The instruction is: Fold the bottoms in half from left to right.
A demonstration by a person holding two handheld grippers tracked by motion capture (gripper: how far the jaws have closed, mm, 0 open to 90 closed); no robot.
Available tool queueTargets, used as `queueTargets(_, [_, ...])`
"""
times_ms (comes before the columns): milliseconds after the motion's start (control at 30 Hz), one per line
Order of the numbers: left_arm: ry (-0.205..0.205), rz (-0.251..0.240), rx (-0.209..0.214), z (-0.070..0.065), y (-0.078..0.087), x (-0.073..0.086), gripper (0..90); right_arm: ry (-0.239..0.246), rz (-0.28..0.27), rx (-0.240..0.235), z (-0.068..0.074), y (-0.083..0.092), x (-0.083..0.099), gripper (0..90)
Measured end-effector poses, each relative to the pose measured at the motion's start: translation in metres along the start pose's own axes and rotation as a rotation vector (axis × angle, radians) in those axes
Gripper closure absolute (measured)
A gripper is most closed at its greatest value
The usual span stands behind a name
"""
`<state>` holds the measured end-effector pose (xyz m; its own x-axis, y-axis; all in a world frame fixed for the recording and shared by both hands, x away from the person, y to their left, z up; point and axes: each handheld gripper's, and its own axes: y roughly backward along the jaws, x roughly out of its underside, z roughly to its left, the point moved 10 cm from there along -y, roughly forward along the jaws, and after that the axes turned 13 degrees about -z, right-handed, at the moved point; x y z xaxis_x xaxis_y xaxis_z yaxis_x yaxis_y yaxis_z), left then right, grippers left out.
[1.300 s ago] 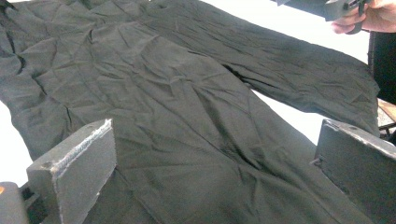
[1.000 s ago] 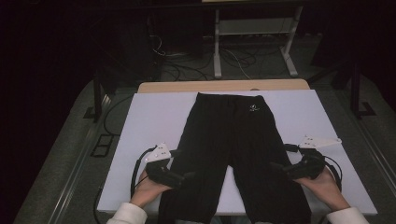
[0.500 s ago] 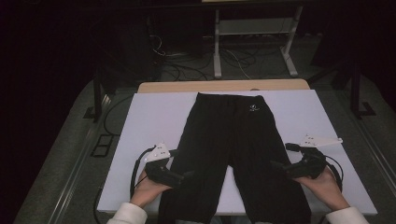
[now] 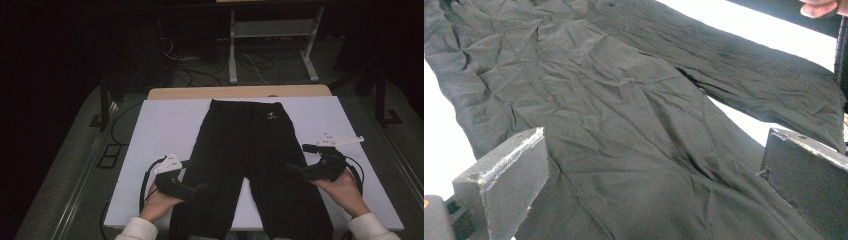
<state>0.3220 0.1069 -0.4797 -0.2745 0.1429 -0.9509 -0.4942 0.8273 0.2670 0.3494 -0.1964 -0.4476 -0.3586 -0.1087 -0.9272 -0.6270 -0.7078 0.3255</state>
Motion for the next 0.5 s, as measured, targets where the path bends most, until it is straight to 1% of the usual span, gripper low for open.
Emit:
queueTargets(200, [0.001, -0.003, -0.001, 0.000, 0.000, 0.000, 0.0, 0.006, 0.008, -0.004, -0.001, -0.008, -0.012, 0.0])
queueTargets(500, [0.002, -0.004, -0.001, 0.000, 0.000, 0.000, 0.0, 0.018, 0.022, -0.010, -0.001, -0.018, -0.022, 0.0])
